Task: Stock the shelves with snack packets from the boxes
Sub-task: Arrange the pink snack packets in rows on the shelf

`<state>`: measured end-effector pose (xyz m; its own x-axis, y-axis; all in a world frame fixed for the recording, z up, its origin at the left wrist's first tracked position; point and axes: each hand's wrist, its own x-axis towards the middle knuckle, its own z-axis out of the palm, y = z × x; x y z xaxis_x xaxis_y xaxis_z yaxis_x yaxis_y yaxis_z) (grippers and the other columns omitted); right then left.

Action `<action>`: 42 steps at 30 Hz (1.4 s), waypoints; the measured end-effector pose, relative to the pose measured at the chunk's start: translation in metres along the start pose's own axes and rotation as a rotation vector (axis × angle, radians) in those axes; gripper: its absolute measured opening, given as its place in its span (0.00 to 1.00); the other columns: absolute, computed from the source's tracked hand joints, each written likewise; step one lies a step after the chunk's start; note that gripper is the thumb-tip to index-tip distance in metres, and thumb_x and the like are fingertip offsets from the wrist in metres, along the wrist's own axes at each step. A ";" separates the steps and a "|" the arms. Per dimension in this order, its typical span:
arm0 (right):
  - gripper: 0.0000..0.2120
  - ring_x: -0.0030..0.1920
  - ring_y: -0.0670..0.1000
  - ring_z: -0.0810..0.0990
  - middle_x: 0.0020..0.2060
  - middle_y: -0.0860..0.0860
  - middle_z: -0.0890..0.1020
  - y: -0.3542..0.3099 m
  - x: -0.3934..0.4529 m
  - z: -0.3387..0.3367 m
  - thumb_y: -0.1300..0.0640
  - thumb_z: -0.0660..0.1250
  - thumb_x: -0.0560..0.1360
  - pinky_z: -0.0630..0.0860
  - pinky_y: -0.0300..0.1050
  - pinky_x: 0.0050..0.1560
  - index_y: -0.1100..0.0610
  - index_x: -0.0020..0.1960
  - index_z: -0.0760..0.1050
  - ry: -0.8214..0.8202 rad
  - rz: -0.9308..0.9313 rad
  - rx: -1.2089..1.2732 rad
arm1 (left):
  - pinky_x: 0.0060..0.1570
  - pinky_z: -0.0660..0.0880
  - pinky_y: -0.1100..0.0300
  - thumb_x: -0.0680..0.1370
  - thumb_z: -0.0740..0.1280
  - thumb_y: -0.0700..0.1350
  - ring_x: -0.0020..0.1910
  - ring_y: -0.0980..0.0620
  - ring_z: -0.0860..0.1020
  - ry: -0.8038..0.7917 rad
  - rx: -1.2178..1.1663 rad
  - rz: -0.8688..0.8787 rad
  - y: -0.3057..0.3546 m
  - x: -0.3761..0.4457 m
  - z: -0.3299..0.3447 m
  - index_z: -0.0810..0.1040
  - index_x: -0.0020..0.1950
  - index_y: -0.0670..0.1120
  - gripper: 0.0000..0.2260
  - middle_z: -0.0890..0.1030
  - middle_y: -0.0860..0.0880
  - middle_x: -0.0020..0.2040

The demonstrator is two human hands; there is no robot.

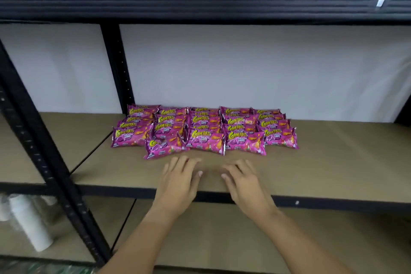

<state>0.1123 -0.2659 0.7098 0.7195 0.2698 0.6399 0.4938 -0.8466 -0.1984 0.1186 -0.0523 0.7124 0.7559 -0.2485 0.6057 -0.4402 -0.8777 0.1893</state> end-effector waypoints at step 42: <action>0.22 0.57 0.55 0.80 0.58 0.55 0.80 0.018 -0.635 0.557 0.54 0.74 0.74 0.80 0.48 0.54 0.57 0.65 0.73 -1.201 0.692 -0.069 | 0.70 0.66 0.50 0.81 0.65 0.44 0.74 0.44 0.65 -1.080 -0.071 -0.498 -0.123 -0.657 0.549 0.65 0.77 0.48 0.24 0.69 0.47 0.75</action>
<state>-0.0641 -0.1968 -0.1139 0.7976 -0.0139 -0.6031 -0.1311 -0.9798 -0.1509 -0.0577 -0.0062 -0.1327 0.8531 -0.1331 -0.5045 0.0173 -0.9592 0.2823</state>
